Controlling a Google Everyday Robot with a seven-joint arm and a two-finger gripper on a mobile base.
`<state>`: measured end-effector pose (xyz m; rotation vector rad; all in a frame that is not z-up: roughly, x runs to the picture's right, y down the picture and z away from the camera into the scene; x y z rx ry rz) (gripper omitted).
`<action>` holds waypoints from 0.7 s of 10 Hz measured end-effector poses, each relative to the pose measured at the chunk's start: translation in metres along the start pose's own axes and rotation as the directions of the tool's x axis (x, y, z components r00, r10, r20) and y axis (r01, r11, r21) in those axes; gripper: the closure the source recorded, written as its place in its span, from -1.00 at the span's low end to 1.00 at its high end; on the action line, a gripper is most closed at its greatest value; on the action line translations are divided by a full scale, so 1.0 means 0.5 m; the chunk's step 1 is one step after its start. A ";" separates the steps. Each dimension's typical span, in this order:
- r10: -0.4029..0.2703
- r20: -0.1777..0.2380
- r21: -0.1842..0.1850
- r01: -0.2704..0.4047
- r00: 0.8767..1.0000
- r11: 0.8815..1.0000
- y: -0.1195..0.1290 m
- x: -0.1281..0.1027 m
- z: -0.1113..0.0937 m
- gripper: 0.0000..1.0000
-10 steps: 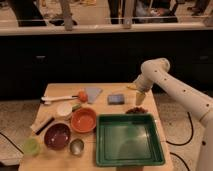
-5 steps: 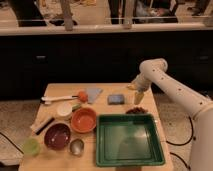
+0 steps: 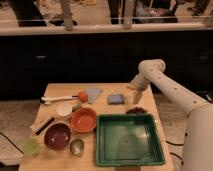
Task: Wipe tray with sponge
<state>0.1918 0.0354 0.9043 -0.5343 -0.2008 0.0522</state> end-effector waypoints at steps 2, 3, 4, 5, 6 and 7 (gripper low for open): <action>0.005 0.005 -0.020 -0.005 1.000 1.000 -0.003 0.003 0.025 -0.60; 0.007 0.007 -0.032 -0.007 1.000 0.999 -0.004 0.008 0.040 -0.60; 0.008 0.012 -0.041 -0.008 1.000 0.999 -0.006 0.009 0.055 -0.60; 0.007 0.015 -0.048 -0.007 1.000 0.999 -0.008 0.008 0.063 -0.60; 0.006 0.017 -0.056 -0.005 1.000 0.998 -0.009 0.007 0.071 -0.60; 0.002 0.023 -0.066 -0.001 1.000 0.998 -0.012 0.006 0.084 -0.60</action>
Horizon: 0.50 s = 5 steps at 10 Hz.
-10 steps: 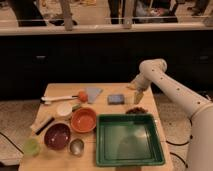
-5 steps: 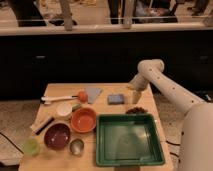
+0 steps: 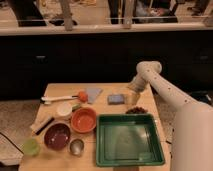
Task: Wipe tray with sponge
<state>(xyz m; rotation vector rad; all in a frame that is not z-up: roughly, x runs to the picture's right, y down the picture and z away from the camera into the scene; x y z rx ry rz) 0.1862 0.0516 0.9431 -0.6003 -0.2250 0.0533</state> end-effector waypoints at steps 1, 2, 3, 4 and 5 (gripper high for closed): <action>-0.005 0.002 -0.011 0.005 1.000 1.000 0.000 0.000 0.009 -0.60; -0.009 0.005 -0.015 0.009 1.000 1.000 -0.002 0.000 0.014 -0.60; -0.017 0.008 -0.025 0.017 1.000 1.000 -0.002 -0.003 0.023 -0.60; -0.023 0.013 -0.027 0.023 1.000 0.999 -0.005 -0.007 0.028 -0.60; -0.027 0.016 -0.035 0.028 0.999 0.999 -0.004 -0.010 0.032 -0.60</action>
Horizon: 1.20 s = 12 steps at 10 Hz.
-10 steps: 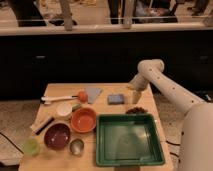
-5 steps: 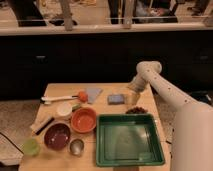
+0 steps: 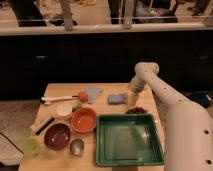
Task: Wipe tray with sponge
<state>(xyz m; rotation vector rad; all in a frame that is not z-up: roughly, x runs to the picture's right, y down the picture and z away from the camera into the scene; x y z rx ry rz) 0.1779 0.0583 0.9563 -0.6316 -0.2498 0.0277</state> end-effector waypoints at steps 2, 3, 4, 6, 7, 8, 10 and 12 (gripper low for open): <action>-0.012 0.009 -0.014 0.012 1.000 1.000 -0.004 -0.001 0.011 -0.60; -0.018 0.013 -0.018 0.018 1.000 1.000 -0.004 -0.001 0.018 -0.60; -0.020 0.017 -0.021 0.021 1.000 1.000 -0.004 0.001 0.021 -0.60; -0.029 0.027 -0.030 0.030 0.999 0.999 -0.002 0.001 0.031 -0.60; -0.031 0.030 -0.032 0.032 0.999 0.999 -0.002 0.002 0.034 -0.60; -0.035 0.036 -0.033 0.036 0.999 0.999 -0.004 0.000 0.038 -0.60; -0.037 0.041 -0.037 0.038 0.998 0.999 -0.003 0.003 0.044 -0.60; -0.049 0.044 -0.045 0.051 0.998 0.998 0.002 0.003 0.051 -0.60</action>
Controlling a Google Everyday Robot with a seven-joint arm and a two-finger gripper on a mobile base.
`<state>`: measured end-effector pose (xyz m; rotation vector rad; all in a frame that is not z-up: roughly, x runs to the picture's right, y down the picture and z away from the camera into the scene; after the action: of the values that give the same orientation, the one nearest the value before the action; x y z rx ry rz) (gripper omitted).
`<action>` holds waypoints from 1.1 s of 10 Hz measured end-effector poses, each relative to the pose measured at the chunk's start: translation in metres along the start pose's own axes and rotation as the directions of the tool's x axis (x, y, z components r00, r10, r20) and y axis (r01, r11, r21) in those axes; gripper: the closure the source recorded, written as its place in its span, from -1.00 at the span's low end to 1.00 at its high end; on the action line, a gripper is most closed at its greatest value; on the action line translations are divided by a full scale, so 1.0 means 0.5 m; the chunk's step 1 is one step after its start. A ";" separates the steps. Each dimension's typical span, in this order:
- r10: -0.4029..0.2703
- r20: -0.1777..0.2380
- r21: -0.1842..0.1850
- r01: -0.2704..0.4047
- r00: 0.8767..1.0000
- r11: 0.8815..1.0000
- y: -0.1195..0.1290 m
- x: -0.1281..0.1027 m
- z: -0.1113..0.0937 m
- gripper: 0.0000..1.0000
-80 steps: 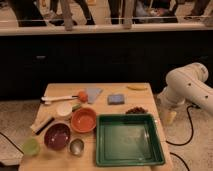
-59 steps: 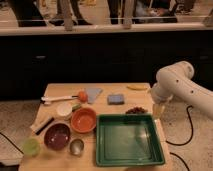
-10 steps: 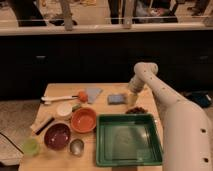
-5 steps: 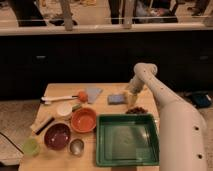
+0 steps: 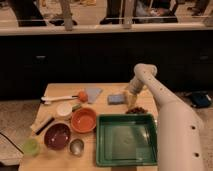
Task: Wipe tray with sponge
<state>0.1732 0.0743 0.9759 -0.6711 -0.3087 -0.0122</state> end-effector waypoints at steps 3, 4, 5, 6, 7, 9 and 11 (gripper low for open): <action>-0.058 0.016 -0.010 0.058 0.998 0.998 0.004 -0.046 0.004 -0.60; -0.082 0.026 -0.015 0.082 0.996 0.997 0.002 -0.068 0.010 -0.60; -0.098 0.033 -0.018 0.098 0.995 0.995 0.001 -0.080 0.014 -0.60; -0.115 0.039 -0.025 0.116 0.993 0.993 0.004 -0.093 0.020 -0.60; -0.128 0.043 -0.032 0.129 0.991 0.991 0.006 -0.104 0.025 -0.60; -0.153 0.050 -0.043 0.156 0.987 0.987 0.012 -0.128 0.033 -0.60; -0.171 0.054 -0.047 0.174 0.984 0.984 0.023 -0.143 0.038 -0.60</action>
<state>0.1009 0.0886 0.9627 -0.6949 -0.4151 -0.1699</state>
